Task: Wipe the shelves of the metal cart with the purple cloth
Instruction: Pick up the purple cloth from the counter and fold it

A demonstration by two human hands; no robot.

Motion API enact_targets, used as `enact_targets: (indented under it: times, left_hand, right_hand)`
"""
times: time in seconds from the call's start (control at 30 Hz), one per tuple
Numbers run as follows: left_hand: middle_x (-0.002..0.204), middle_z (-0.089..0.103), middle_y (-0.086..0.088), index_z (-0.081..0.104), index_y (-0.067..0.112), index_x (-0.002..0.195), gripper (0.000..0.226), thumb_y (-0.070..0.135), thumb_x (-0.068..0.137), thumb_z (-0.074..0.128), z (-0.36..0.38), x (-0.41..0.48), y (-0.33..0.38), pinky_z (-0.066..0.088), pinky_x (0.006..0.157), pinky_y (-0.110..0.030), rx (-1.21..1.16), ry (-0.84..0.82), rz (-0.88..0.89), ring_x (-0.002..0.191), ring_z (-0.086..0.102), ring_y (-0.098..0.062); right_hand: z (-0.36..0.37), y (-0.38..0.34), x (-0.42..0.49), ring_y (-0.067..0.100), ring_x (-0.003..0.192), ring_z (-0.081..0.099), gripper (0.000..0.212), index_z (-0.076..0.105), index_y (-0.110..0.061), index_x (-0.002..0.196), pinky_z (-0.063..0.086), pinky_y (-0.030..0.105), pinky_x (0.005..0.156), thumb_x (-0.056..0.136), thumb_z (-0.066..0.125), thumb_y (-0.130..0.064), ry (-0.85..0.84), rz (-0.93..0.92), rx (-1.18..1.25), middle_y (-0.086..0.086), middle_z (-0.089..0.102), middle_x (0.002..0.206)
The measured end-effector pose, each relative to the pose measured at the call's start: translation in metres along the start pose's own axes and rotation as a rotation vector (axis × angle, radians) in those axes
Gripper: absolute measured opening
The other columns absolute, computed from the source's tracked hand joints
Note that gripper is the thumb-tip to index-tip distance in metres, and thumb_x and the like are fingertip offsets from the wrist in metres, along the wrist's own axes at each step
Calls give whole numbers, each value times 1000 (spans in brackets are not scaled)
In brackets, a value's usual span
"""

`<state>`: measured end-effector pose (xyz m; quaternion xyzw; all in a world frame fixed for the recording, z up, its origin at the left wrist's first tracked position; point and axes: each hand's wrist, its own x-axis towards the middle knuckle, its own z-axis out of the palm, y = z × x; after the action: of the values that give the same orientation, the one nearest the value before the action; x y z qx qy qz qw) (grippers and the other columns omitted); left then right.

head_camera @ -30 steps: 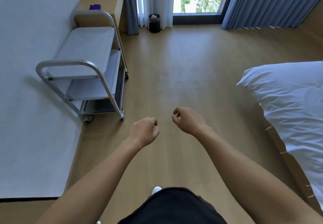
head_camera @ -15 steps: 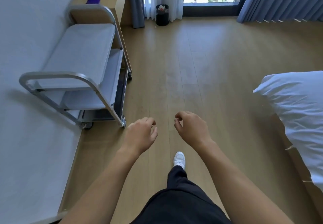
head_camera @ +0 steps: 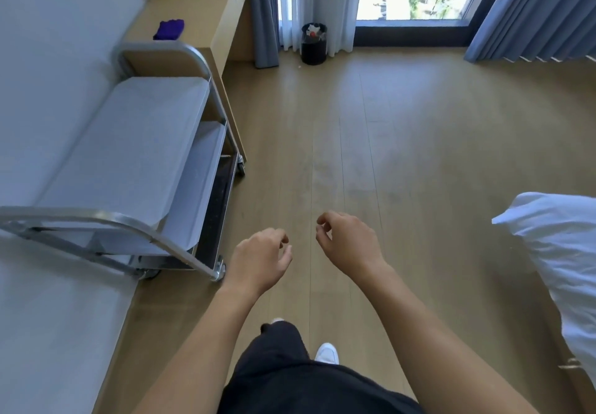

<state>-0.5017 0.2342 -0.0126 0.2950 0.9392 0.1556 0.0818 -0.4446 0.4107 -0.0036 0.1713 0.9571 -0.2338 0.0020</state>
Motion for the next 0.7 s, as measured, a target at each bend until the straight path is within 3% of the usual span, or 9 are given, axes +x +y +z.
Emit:
enact_targets:
  times: [0.13,0.27,0.53,0.7]
  left_hand:
    - [99,66,10,63,23,104,23,39,94,49,6,65,-14,52,75,-32,31,-67,-8,86,62,-11]
    - [99,65,10,62,24,104,24,40,94,49,2,158,-39,51,75,-31,43,-86,-19,86,62,-11]
    - [101,66,8,61,24,104,25,42,92,48,-32,341,-79,52,78,-34,6,-133,11,91,63,-15]
    - [102,65,12,61,26,106,24,42,92,49,-48,420,-91,52,78,-33,-61,-159,-8,93,61,-12]
  right_hand:
    - [2,15,63,16,95,62,23,63,-23,108,51,34,74,97,47,-34,-98,0,-69,-7,68,103]
    - [-4,19,158,19,101,60,29,60,-22,118,51,35,77,98,46,-37,-169,-33,-145,-4,66,110]
    - [-28,2,341,20,96,63,26,62,-22,110,52,35,76,98,45,-38,-87,12,-170,-4,69,105]
    - [-34,9,403,18,101,61,29,61,-23,119,51,33,77,98,46,-37,-82,56,-67,-5,66,111]
